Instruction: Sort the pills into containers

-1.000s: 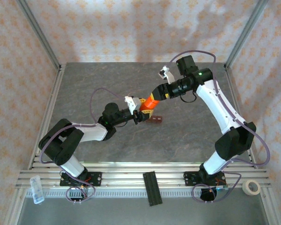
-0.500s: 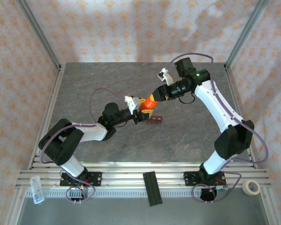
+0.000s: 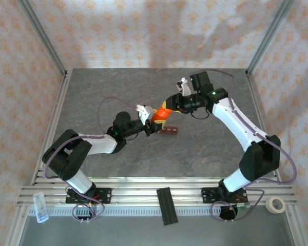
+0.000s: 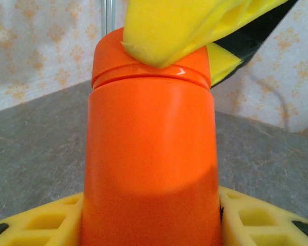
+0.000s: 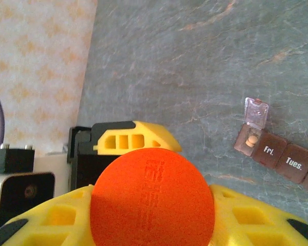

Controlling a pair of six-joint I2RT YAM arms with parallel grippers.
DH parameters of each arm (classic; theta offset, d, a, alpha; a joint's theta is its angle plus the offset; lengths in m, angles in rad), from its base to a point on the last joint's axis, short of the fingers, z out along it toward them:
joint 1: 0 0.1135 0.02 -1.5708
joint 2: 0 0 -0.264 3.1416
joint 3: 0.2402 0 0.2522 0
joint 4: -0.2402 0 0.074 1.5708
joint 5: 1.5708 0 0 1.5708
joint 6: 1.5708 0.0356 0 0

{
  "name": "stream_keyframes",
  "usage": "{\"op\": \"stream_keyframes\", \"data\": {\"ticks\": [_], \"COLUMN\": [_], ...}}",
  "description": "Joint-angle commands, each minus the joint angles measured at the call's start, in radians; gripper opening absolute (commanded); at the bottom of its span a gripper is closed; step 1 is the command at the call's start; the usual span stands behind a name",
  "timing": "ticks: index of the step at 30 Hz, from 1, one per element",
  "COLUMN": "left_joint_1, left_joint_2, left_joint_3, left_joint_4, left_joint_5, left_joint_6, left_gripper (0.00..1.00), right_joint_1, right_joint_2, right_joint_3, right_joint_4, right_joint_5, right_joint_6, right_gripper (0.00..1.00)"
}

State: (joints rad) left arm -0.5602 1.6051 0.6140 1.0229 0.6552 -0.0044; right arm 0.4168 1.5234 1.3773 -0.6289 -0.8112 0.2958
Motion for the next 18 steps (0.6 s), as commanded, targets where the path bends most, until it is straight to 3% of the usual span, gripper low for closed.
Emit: {"op": "stream_keyframes", "data": {"ticks": [1, 7, 9, 14, 18], "left_joint_1": [-0.01, -0.009, -0.009, -0.009, -0.008], "left_joint_2": [-0.04, -0.031, -0.03, -0.032, -0.037], "left_joint_3": [0.019, 0.016, 0.015, 0.01, 0.01], "left_joint_4": [0.167, 0.169, 0.169, 0.163, 0.158], "left_joint_5": [-0.003, -0.021, -0.023, -0.025, -0.01], "left_joint_6": [0.029, 0.035, 0.037, 0.046, 0.044], "left_gripper": [0.0, 0.0, 0.0, 0.0, 0.0], "right_joint_1": [0.07, 0.108, 0.104, 0.039, -0.006], "right_joint_2": [-0.034, -0.054, -0.042, -0.042, -0.042], "right_joint_3": [-0.084, -0.123, -0.077, 0.042, 0.134], "right_joint_4": [0.141, 0.193, 0.139, 0.029, -0.07], "right_joint_5": [0.238, 0.285, 0.285, 0.218, 0.066], "right_joint_6": [0.295, 0.39, 0.345, 0.187, -0.063], "right_gripper": [0.34, 0.37, 0.43, 0.73, 0.79]}}
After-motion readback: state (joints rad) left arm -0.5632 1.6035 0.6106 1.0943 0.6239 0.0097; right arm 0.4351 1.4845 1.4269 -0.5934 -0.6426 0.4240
